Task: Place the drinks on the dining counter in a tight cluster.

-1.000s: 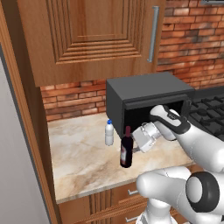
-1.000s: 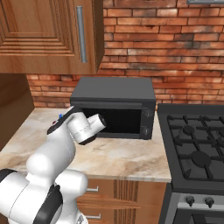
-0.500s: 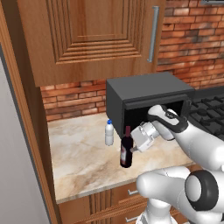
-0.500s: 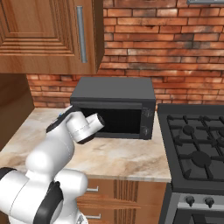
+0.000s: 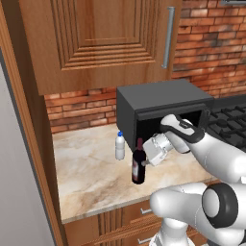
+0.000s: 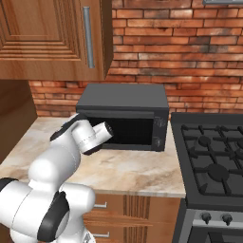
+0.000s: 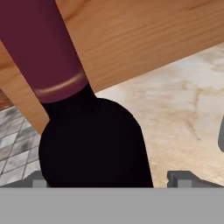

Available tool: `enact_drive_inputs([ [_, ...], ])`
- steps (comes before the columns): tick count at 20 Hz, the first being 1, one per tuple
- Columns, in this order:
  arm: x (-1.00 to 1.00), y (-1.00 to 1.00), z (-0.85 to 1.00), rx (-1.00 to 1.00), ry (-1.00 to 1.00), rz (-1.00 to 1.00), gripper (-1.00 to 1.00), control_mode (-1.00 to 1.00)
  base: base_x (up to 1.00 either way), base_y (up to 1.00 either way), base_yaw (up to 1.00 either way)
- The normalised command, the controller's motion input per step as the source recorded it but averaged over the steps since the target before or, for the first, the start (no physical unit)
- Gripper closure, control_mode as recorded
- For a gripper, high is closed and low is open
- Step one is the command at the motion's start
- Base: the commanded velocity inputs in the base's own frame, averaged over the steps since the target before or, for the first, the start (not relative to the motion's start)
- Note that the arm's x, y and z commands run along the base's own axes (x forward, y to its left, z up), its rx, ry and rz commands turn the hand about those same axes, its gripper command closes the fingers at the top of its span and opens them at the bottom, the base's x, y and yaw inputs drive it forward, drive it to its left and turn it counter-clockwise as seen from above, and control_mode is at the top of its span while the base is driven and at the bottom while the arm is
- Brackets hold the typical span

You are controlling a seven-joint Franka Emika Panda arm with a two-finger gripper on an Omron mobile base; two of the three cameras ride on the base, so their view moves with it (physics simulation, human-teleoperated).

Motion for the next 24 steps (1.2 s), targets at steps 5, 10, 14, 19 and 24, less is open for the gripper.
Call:
enact_drive_inputs([
  [5,0.0,0.0,0.0,0.0,0.0,0.0,-1.0,-1.0,0.0,0.0,0.0],
  [10,0.0,0.0,0.0,0.0,0.0,0.0,-1.0,-1.0,0.0,0.0,0.0],
  [14,0.0,0.0,0.0,0.0,0.0,0.0,1.0,-1.0,0.0,0.0,0.0],
  [19,0.0,0.0,0.0,0.0,0.0,0.0,1.0,-1.0,0.0,0.0,0.0],
  [24,-0.21,-0.07,0.05,0.0,0.0,-0.03,1.0,-1.0,0.0,0.0,0.0],
])
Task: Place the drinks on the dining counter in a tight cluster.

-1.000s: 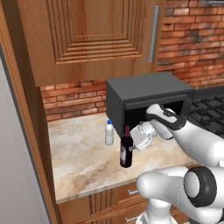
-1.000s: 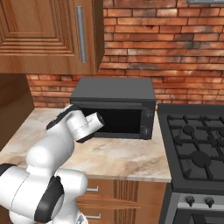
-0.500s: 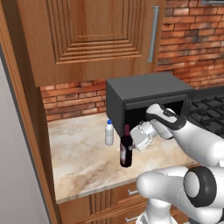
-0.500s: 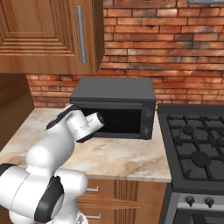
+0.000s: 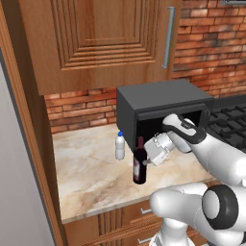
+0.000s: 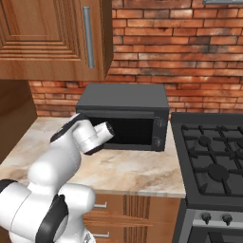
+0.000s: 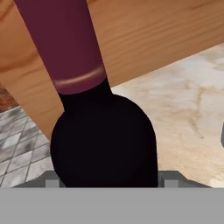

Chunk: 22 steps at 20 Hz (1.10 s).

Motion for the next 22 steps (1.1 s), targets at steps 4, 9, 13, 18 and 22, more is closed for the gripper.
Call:
enact_drive_inputs([
  [4,-0.52,-0.33,0.31,0.01,-0.06,-0.08,1.0,-1.0,0.0,0.0,0.0],
  [9,-0.46,-0.32,0.5,0.01,-0.04,-0.11,1.0,-1.0,0.0,0.0,0.0],
  [13,-0.21,-0.23,0.52,0.0,0.0,-0.11,1.0,-1.0,0.0,0.0,0.0],
  [18,-0.19,-0.09,0.68,0.0,0.0,-0.06,1.0,-1.0,0.0,0.0,0.0],
  [22,-0.29,0.0,0.66,0.0,0.0,0.0,1.0,-1.0,0.0,0.0,0.0],
])
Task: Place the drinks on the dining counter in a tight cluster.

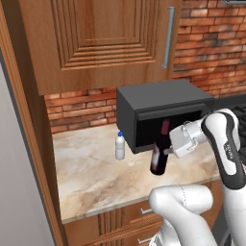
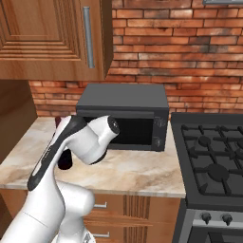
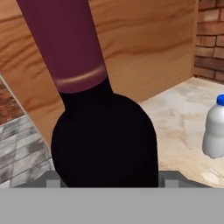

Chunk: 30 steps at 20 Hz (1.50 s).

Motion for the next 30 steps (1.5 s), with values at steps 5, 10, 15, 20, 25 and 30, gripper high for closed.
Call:
enact_drive_inputs([
  [5,-0.33,0.0,0.56,0.0,0.0,0.02,1.0,-1.0,0.0,0.0,0.0],
  [10,-0.26,0.0,0.3,0.0,0.0,0.1,1.0,-1.0,0.0,0.0,0.0],
  [15,-0.04,0.0,0.0,0.0,-0.05,0.05,1.0,-1.0,0.0,0.0,0.0],
  [20,0.0,0.0,0.0,0.0,0.0,0.0,1.0,-1.0,0.0,0.0,0.0],
  [25,0.0,0.0,0.0,0.0,0.0,0.0,1.0,-1.0,0.0,0.0,0.0],
  [30,0.0,0.0,0.0,0.0,0.0,0.0,1.0,1.0,-0.15,0.0,0.0],
])
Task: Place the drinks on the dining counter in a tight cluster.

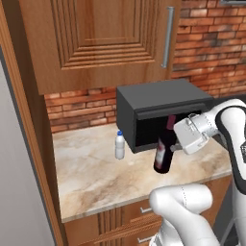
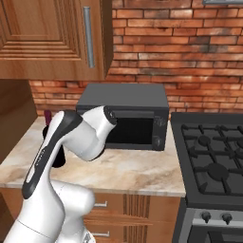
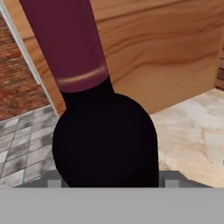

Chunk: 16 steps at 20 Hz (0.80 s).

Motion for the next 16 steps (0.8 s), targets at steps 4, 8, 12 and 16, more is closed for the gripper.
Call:
enact_drive_inputs([
  [4,0.0,0.0,0.0,0.0,0.0,0.0,1.0,1.0,-0.91,-0.09,-0.01],
  [8,0.0,0.0,0.0,0.0,0.0,0.0,1.0,1.0,-1.0,-0.22,-0.04],
  [12,0.0,0.0,0.0,0.0,0.0,0.0,1.0,1.0,-1.0,-0.33,-0.05],
  [16,0.0,0.0,0.0,0.0,0.0,0.0,1.0,1.0,-1.0,-0.16,0.06],
])
